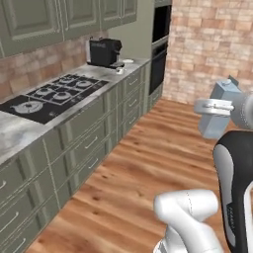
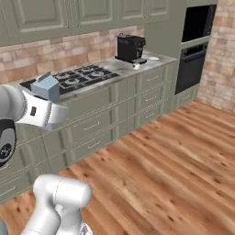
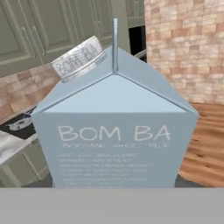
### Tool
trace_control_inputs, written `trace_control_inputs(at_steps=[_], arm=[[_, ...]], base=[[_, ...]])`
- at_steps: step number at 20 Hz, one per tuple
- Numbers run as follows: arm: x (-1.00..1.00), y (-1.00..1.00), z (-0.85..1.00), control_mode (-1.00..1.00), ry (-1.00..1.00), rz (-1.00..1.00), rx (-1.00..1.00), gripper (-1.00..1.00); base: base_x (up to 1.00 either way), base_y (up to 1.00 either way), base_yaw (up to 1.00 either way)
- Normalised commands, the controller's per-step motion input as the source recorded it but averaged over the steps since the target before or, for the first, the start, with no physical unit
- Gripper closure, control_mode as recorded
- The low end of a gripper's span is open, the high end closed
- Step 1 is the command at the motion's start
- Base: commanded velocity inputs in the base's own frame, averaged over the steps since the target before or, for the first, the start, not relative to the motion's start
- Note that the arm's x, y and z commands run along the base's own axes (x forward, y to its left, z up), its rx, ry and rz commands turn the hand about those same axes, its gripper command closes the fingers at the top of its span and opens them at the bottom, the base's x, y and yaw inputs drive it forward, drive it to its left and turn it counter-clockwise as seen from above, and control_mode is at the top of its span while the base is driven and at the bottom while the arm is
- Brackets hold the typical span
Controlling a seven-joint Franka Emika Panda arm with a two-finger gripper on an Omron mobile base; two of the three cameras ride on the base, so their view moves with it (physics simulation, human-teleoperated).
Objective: Take a sugar cube from the saucer and place it inside the coffee. Then, grab milk from the fridge and place it next to the coffee on the counter to sweeten the coffee.
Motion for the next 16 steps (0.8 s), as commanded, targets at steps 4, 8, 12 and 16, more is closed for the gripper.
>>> trace_control_inputs(at_steps=[4, 8, 12, 16], arm=[[0.0, 0.0, 0.0, 1.0, 0.0, 0.0, 0.0, 1.0], [0.0, 0.0, 0.0, 1.0, 0.0, 0.0, 0.0, 1.0], [0.0, 0.0, 0.0, 1.0, 0.0, 0.0, 0.0, 1.0], [0.0, 0.0, 0.0, 1.0, 0.0, 0.0, 0.0, 1.0]], base=[[1.0, -0.23, 0.06], [1.0, -0.32, 0.08], [1.0, -0.39, 0.11], [1.0, -0.41, 0.16]])
